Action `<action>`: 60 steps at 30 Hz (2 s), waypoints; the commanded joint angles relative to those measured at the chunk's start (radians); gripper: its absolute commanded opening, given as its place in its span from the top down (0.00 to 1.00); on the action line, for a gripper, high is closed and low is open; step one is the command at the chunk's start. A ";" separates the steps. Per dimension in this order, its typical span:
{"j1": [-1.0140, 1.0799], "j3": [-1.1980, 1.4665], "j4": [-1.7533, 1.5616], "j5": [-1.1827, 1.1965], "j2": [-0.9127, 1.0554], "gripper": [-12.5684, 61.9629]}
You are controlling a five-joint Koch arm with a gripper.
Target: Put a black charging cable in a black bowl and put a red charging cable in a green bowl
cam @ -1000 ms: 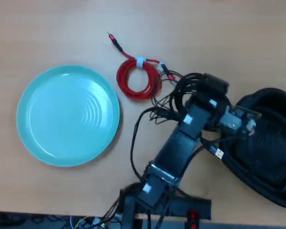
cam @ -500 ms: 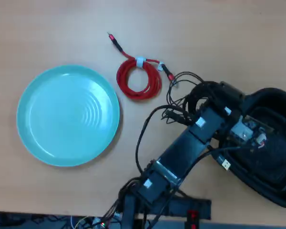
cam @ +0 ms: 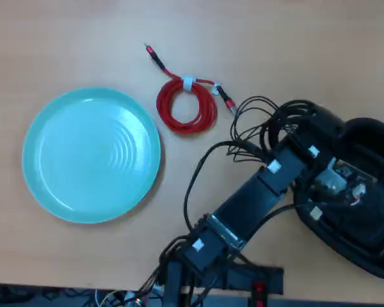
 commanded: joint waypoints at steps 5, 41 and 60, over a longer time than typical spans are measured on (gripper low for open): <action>0.038 -0.505 -0.305 0.029 0.009 0.92; 0.417 -0.348 -0.239 0.020 -0.430 0.91; 0.407 -0.218 -0.114 0.026 -0.431 0.90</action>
